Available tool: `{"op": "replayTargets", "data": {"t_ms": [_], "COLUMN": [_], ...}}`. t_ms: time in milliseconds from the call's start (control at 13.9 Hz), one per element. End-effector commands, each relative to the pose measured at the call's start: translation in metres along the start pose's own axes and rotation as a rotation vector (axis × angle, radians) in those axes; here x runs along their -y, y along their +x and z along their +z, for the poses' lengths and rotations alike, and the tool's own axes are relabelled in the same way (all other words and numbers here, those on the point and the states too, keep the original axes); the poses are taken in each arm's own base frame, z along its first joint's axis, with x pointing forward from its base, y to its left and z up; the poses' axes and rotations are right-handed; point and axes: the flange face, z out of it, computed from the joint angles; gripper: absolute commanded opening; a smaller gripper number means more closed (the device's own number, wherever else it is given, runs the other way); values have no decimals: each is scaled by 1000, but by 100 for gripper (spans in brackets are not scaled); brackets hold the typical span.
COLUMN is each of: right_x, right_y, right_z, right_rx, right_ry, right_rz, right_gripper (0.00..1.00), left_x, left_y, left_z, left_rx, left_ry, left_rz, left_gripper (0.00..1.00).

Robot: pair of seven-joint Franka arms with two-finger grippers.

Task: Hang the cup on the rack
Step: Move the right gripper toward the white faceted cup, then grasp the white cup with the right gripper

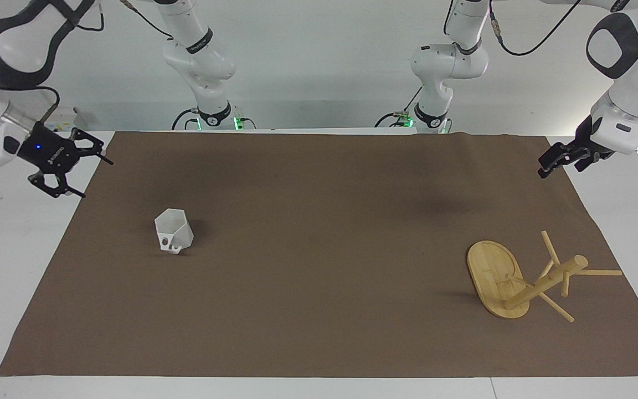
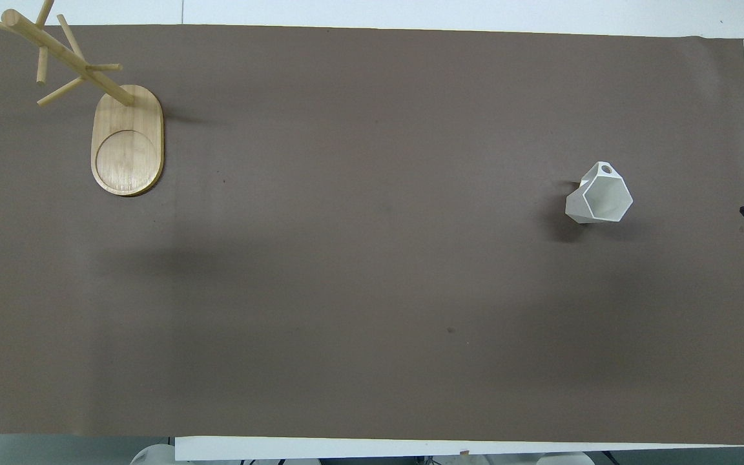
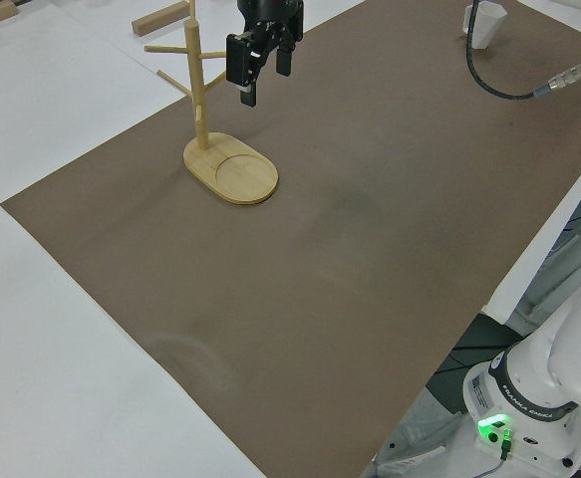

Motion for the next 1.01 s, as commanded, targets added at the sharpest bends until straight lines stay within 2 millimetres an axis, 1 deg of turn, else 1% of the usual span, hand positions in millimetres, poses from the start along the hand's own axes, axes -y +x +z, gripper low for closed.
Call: {"op": "replayTargets", "data": {"t_ms": [0, 72, 144, 288, 360, 432, 504, 647, 719, 791, 935], "right_x": [-58, -72, -79, -90, -95, -96, -89, -82, -81, -80, -77], "right_y": [-78, -101, -111, -121, -133, -136, -134, -120, -112, -110, -98], "right_z": [61, 85, 104, 148, 177, 196, 209, 224, 226, 229, 235], "right_rx": [-233, -327, -392, -546, -635, -688, -719, -753, -757, -759, -768], "right_ry": [112, 141, 165, 198, 216, 225, 225, 218, 218, 219, 226], "right_rz": [-162, -194, -216, -283, -297, -326, -369, -450, -471, -484, -534], "right_gripper": [100, 100, 100, 100, 100, 100, 100, 100, 100, 100, 100], "left_x": [3, 4, 3, 4, 3, 3, 3, 4, 3, 4, 4], "left_y": [-5, -5, -5, -5, -5, -5, -5, -5, -5, -5, -5], "left_z": [1, 1, 1, 1, 1, 1, 1, 1, 1, 1, 1], "left_rx": [-12, -11, -12, -11, -12, -11, -12, -11, -12, -12, -12], "left_ry": [14, 14, 14, 14, 14, 14, 14, 14, 14, 14, 14], "left_rz": [7, 6, 7, 6, 7, 7, 7, 6, 7, 6, 6], "left_gripper": [100, 100, 100, 100, 100, 100, 100, 100, 100, 100, 100]}}
